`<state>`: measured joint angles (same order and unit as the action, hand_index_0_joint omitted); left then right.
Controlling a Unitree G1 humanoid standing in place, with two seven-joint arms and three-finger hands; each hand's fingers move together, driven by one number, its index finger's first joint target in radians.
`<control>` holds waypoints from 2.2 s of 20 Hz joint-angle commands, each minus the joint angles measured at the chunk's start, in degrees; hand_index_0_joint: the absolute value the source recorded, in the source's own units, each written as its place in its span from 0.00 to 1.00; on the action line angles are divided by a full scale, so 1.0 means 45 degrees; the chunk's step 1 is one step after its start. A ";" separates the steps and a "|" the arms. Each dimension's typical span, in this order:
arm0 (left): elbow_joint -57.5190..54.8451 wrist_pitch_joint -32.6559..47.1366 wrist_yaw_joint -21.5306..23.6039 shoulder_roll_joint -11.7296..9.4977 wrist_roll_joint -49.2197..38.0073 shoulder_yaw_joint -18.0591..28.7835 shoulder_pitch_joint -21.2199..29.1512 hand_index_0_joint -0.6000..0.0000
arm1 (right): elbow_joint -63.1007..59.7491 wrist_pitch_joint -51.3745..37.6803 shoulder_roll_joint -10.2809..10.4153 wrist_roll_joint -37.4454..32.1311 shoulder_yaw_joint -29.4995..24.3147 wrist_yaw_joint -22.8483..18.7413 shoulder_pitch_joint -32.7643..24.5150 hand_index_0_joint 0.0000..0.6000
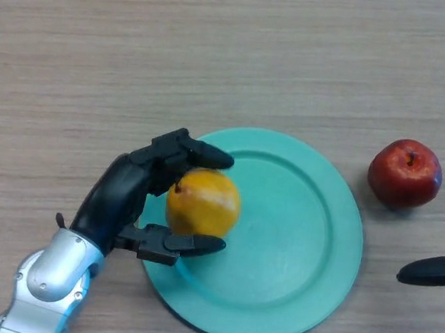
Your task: Pick up the yellow pear and place it on the plate
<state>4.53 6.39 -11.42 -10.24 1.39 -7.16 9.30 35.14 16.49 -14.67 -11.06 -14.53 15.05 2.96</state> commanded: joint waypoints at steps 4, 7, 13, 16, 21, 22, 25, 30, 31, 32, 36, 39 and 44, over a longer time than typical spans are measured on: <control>0.0134 0.1177 0.0892 -0.0143 0.0816 -0.0134 0.0863 1.00 | 0.0817 -0.1350 -0.0341 -0.0310 -0.0874 -0.0321 -0.0269 0.00; 0.0451 0.1303 0.0726 -0.0143 0.1074 0.0028 0.1001 1.00 | 0.0611 -0.1560 -0.0316 -0.0091 -0.0719 -0.0451 -0.0296 0.00; -0.0360 0.0825 -0.0008 -0.0143 0.0503 0.0676 0.0781 1.00 | 0.0298 -0.1322 -0.0459 0.0160 -0.0471 -0.0464 -0.0612 0.00; -0.2663 -0.0494 -0.0908 -0.0441 0.0091 0.1214 0.0180 1.00 | -0.0053 -0.1653 -0.0482 0.0206 -0.0330 -0.0518 -0.0756 0.00; -0.5174 -0.2305 -0.0771 -0.1113 -0.2016 0.2810 -0.0201 1.00 | -0.0360 -0.1922 -0.0561 0.0267 -0.0129 -0.0425 -0.0953 0.00; -0.5611 -0.2851 -0.0347 -0.1343 -0.2863 0.3415 -0.0117 1.00 | -0.0379 -0.1969 -0.0566 0.0208 -0.0113 -0.0349 -0.0963 0.00; -0.5559 -0.2906 0.1074 -0.1724 -0.3953 0.4283 0.0238 1.00 | -0.0416 -0.1879 -0.0590 0.0074 -0.0083 -0.0243 -0.1010 0.00; -0.5540 -0.2299 0.2149 -0.2283 -0.4110 0.5071 0.0152 1.00 | -0.0532 -0.1933 -0.0615 0.0016 0.0080 0.0211 -0.0984 0.00; -0.5517 -0.2267 0.2173 -0.2311 -0.4052 0.5136 0.0124 1.00 | -0.0540 -0.1958 -0.0581 0.0010 0.0131 0.0362 -0.0920 0.00; -0.5478 -0.2052 0.2226 -0.2284 -0.4016 0.5187 0.0038 1.00 | -0.0671 -0.2163 -0.0524 0.0094 0.0282 0.0558 -0.0868 0.00; -0.5456 -0.1888 0.2109 -0.2286 -0.3706 0.5290 -0.0188 1.00 | -0.0769 -0.2282 -0.0505 0.0164 0.0444 0.0639 -0.0945 0.00; -0.5615 -0.1977 0.2075 -0.2371 -0.3642 0.5495 -0.0270 1.00 | -0.0706 -0.2175 -0.0549 0.0210 0.0451 0.0669 -0.0986 0.00; -0.5574 -0.1743 0.1909 -0.2331 -0.3404 0.5445 -0.0312 1.00 | -0.0502 -0.1978 -0.0504 0.0321 0.0510 0.0624 -0.0965 0.00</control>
<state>-17.20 -11.65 -2.30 -18.24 -15.46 12.38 6.44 28.91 15.33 -15.01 -9.30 -9.91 18.24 0.07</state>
